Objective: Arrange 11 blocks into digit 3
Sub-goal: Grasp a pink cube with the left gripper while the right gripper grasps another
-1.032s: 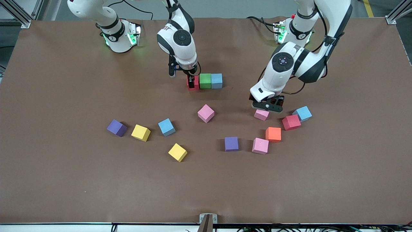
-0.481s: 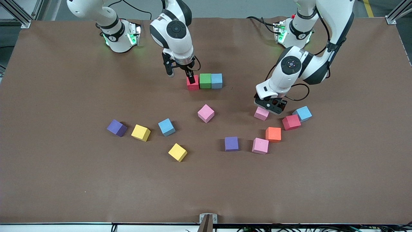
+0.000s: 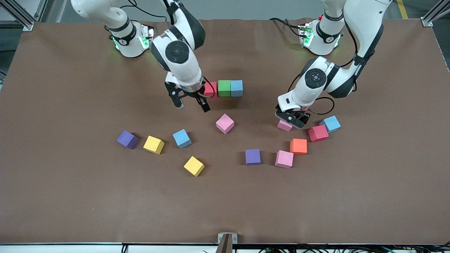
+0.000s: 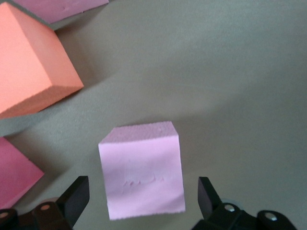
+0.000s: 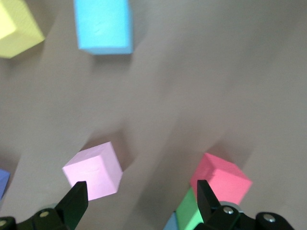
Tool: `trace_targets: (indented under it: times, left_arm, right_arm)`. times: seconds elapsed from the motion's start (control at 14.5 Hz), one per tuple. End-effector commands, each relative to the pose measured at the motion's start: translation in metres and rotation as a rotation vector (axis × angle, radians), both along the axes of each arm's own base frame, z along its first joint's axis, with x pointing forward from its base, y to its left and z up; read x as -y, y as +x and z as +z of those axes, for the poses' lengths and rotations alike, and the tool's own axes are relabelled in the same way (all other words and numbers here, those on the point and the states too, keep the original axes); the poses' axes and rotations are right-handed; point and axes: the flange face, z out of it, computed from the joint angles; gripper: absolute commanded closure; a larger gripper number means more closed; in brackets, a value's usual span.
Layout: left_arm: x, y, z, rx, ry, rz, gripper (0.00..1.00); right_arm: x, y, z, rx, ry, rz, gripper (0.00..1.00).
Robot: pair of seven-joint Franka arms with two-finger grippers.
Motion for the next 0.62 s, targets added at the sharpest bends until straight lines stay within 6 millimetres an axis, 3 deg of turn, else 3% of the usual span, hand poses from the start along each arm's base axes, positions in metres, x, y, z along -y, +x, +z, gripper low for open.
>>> trace_targets:
  times: [0.0, 0.14, 0.28, 0.55]
  left_arm:
    - [0.004, 0.007, -0.006, 0.003, -0.010, -0.009, 0.01]
    - [0.004, 0.008, -0.009, 0.007, -0.020, -0.006, 0.02]
    - [0.005, 0.014, -0.009, 0.014, -0.032, 0.000, 0.06]
    - [0.007, 0.015, -0.014, 0.006, -0.034, 0.000, 0.37]
  right_arm:
    - [-0.050, 0.031, -0.026, 0.043, -0.038, 0.080, 0.00]
    - [-0.078, 0.050, -0.037, 0.029, -0.063, 0.097, 0.00]
    - [-0.093, 0.060, -0.046, 0.015, -0.085, 0.115, 0.00]
    - [-0.096, 0.058, -0.051, 0.015, -0.080, 0.281, 0.00]
